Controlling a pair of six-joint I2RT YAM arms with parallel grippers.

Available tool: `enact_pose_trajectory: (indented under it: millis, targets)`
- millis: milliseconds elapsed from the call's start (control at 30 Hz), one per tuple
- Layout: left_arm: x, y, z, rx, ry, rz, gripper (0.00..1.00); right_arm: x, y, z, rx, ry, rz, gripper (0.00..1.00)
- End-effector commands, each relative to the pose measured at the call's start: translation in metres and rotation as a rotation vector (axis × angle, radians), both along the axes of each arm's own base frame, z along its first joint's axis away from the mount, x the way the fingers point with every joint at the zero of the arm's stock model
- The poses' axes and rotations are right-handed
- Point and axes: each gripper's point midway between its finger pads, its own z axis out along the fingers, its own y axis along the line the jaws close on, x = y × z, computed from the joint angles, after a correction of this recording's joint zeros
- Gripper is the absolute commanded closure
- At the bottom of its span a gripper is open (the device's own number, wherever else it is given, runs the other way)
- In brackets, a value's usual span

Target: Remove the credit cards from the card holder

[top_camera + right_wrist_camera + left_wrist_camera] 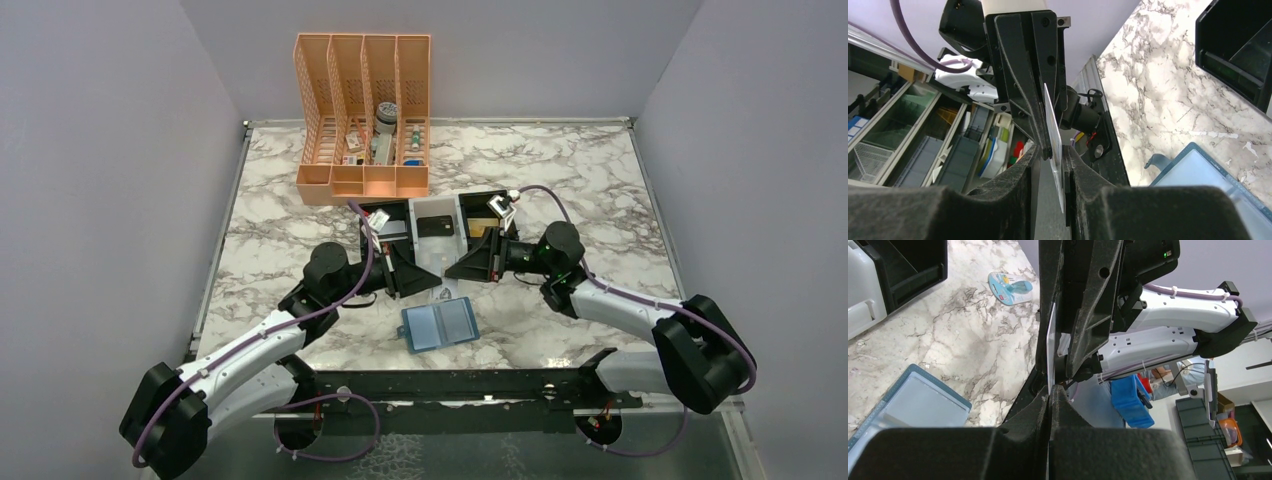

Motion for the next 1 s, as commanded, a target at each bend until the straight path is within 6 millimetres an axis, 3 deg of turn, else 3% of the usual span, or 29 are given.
enact_pose_trajectory:
  millis: [0, 233, 333, 467, 700, 767, 867, 967]
  targets:
    - [0.003, 0.0, 0.018, -0.046, -0.056, 0.02, 1.0, -0.005, 0.0, 0.012, 0.046, -0.04, 0.02, 0.77]
    - [0.003, 0.001, 0.022, -0.053, -0.066, 0.028, 1.0, -0.011, -0.002, 0.006, 0.033, -0.023, 0.036, 0.78]
    - [0.004, 0.002, 0.024, -0.056, -0.072, 0.035, 1.0, -0.013, -0.003, 0.005, 0.033, -0.023, 0.038, 0.83]
    - [0.005, 0.003, 0.023, -0.056, -0.076, 0.052, 1.0, -0.014, -0.003, 0.009, 0.041, -0.025, 0.044, 0.97]
    - [0.007, 0.002, 0.016, -0.04, -0.068, 0.05, 1.0, -0.013, -0.004, 0.015, 0.051, -0.06, 0.035, 0.99]
    - [0.008, 0.001, 0.01, -0.027, -0.055, 0.049, 0.88, -0.011, -0.004, 0.012, 0.039, -0.063, 0.016, 0.99]
    - [0.01, 0.002, 0.0, 0.019, -0.048, 0.057, 0.56, -0.005, -0.006, 0.007, 0.003, -0.073, -0.034, 0.99]
    - [0.022, 0.013, -0.018, 0.175, -0.057, 0.128, 0.33, 0.006, -0.009, -0.002, -0.063, -0.082, -0.109, 0.99]
